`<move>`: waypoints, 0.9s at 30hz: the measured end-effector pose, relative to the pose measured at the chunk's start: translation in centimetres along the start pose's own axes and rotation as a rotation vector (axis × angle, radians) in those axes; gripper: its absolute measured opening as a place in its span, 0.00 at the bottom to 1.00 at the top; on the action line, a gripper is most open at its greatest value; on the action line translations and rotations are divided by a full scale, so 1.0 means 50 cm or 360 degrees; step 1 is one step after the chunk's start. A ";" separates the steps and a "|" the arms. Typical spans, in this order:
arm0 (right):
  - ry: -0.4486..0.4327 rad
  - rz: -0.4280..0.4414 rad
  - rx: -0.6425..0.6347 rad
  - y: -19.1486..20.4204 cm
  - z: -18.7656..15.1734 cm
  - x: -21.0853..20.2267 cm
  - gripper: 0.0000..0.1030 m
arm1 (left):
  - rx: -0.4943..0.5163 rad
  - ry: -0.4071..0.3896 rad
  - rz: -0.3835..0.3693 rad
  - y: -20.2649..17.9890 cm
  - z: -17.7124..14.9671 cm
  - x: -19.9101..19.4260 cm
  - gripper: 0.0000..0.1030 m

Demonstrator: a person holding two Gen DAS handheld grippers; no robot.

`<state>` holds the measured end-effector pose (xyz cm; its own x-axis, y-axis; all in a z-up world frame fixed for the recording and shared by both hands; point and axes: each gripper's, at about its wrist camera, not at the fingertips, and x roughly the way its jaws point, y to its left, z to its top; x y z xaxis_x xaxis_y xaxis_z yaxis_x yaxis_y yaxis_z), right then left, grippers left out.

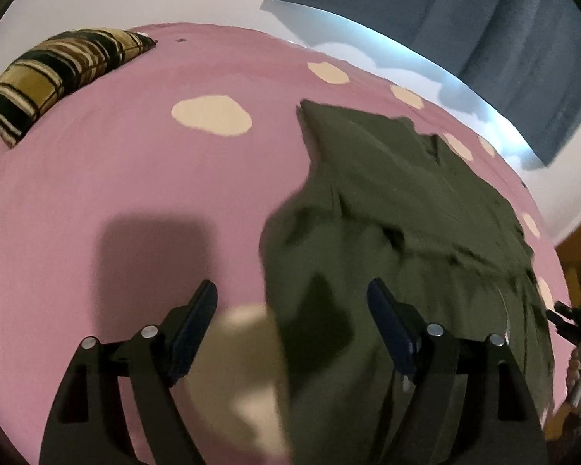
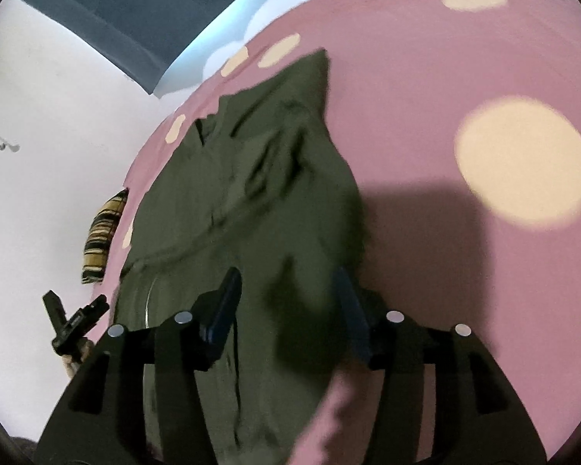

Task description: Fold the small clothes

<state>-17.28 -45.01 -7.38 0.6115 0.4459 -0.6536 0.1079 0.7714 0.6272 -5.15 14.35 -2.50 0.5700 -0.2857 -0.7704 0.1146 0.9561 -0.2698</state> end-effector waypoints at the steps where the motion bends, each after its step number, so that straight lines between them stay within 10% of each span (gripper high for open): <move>1: 0.0018 0.0018 0.0018 -0.009 -0.016 -0.008 0.52 | 0.0000 0.0017 -0.0033 0.007 -0.016 -0.011 0.77; 16: 0.0251 0.0325 -0.0062 0.002 -0.164 -0.036 0.63 | -0.0086 0.0306 -0.0725 0.012 -0.209 -0.072 0.77; 27: 0.0483 0.0530 -0.0283 0.055 -0.217 -0.027 0.64 | 0.0026 0.0332 -0.0831 -0.077 -0.211 -0.022 0.66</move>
<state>-26.29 -38.56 -9.38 0.3309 0.7737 -0.5403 -0.2069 0.6181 0.7584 -14.84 10.32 -6.71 0.2613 -0.7267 -0.6353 0.3519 0.6846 -0.6383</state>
